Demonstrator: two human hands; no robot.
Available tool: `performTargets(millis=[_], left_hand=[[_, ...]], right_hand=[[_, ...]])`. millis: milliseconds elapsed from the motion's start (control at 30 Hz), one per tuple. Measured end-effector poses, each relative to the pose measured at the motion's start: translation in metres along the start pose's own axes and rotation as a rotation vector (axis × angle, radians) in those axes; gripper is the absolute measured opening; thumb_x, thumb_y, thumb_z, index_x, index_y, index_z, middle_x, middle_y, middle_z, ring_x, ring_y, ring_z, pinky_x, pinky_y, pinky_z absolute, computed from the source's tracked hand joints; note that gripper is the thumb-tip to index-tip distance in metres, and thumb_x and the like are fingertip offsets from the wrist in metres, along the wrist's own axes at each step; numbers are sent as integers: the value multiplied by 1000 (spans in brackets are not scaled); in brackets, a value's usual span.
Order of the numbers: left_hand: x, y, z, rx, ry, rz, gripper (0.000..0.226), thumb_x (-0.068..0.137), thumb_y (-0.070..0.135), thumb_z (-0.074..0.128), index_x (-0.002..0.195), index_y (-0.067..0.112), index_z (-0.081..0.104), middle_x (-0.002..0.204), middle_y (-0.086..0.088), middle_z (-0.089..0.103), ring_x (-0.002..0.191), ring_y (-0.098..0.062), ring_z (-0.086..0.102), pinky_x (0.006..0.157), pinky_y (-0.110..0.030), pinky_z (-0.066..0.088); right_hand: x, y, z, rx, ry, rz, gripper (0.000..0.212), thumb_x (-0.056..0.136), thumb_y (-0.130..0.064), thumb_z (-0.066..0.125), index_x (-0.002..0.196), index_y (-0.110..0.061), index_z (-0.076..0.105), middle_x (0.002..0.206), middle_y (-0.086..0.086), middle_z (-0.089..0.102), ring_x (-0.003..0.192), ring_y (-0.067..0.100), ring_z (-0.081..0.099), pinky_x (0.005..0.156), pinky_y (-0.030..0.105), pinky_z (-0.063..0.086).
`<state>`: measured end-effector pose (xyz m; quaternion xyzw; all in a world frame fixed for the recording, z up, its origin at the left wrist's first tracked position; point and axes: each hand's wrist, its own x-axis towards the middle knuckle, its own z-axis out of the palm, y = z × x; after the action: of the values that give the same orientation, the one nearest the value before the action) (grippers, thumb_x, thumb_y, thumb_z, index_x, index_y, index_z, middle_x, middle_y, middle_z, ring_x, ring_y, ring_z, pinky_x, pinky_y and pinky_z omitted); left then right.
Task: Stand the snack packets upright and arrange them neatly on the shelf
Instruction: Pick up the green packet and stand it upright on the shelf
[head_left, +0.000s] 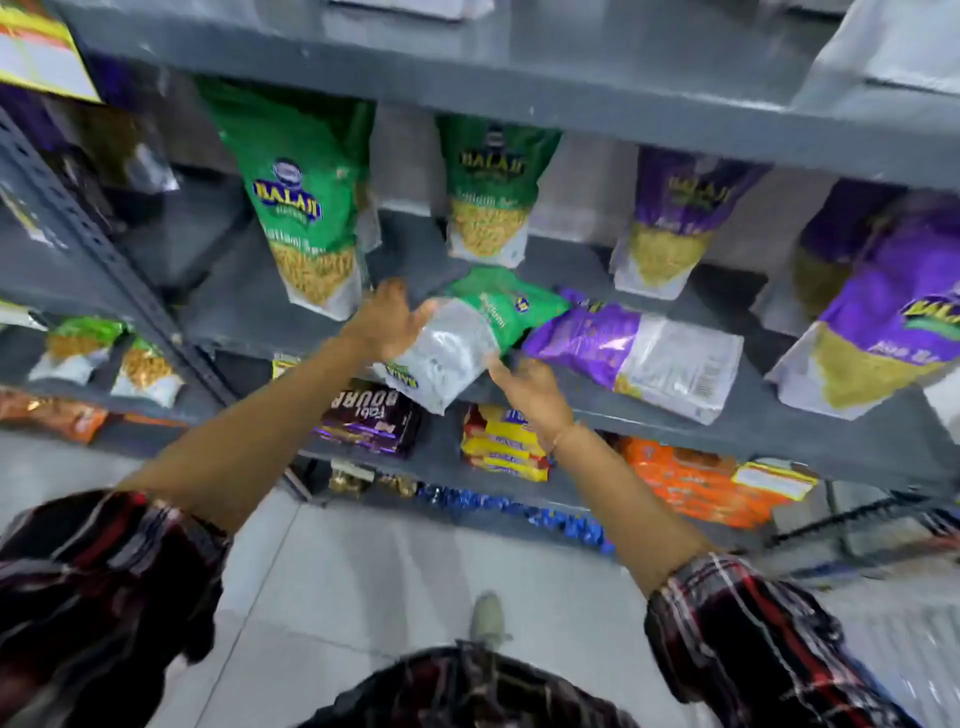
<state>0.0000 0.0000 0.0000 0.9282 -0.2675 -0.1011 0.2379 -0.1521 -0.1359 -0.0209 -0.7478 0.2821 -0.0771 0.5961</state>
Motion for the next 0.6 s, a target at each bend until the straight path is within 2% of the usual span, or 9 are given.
performTargets(millis=[67,100,167,200,267,333,400,467,600], left_hand=[[14,-10,3,-26,-49,-125,45,96,47,32,113,10,51,109,-24,53,112,-38,52,99,-38,39],[18,-17,4,-84,-104,-176,40,94,55,29,96,21,49,92,-10,51,94,-29,57,89,-29,45],[23,-21,3,-187,-233,-239,50,80,71,23,73,24,40,65,0,41,57,-16,45,59,-27,43],[24,-23,4,-189,-279,-251,57,76,73,22,75,21,44,65,-2,46,58,-18,46,62,-27,39],[30,-31,10,-177,-322,-226,62,88,65,25,116,17,54,111,-13,62,102,-25,57,86,-27,33],[34,-38,16,-217,-318,-224,56,95,51,33,142,20,35,148,-8,39,131,-22,39,94,-20,26],[33,-38,14,-347,-336,-277,56,93,48,45,141,19,37,140,-1,49,115,-10,52,83,-7,38],[34,-42,9,-502,-381,-329,66,81,52,59,135,18,44,116,9,63,92,1,64,65,-8,47],[36,-49,3,-627,-561,-320,79,63,55,72,129,18,48,126,11,58,119,-10,53,89,-21,49]], right_hand=[[16,5,8,119,-83,206,31,87,-36,61,65,-23,45,64,-4,43,59,10,41,55,26,34],[20,5,11,146,-131,280,27,86,-39,61,71,-19,51,66,-3,45,60,11,43,55,23,35],[31,9,17,269,-225,349,34,85,-41,62,101,-10,61,91,4,61,79,17,57,68,23,47],[35,9,18,340,-249,365,40,86,-39,62,111,-8,59,106,8,64,91,20,60,79,26,51],[44,10,19,460,-262,376,40,86,-35,63,114,-8,57,118,12,63,98,22,62,81,29,54],[50,9,21,486,-263,401,45,84,-37,65,116,-7,57,117,14,65,99,26,64,78,33,56],[54,7,24,478,-248,429,50,81,-40,67,116,-6,58,111,13,67,96,27,65,83,39,55],[58,5,26,485,-230,439,43,80,-34,70,113,-7,60,106,11,68,95,26,65,84,42,55],[53,8,28,516,-201,415,32,85,-7,64,115,-3,57,117,15,63,104,28,61,93,50,50]])
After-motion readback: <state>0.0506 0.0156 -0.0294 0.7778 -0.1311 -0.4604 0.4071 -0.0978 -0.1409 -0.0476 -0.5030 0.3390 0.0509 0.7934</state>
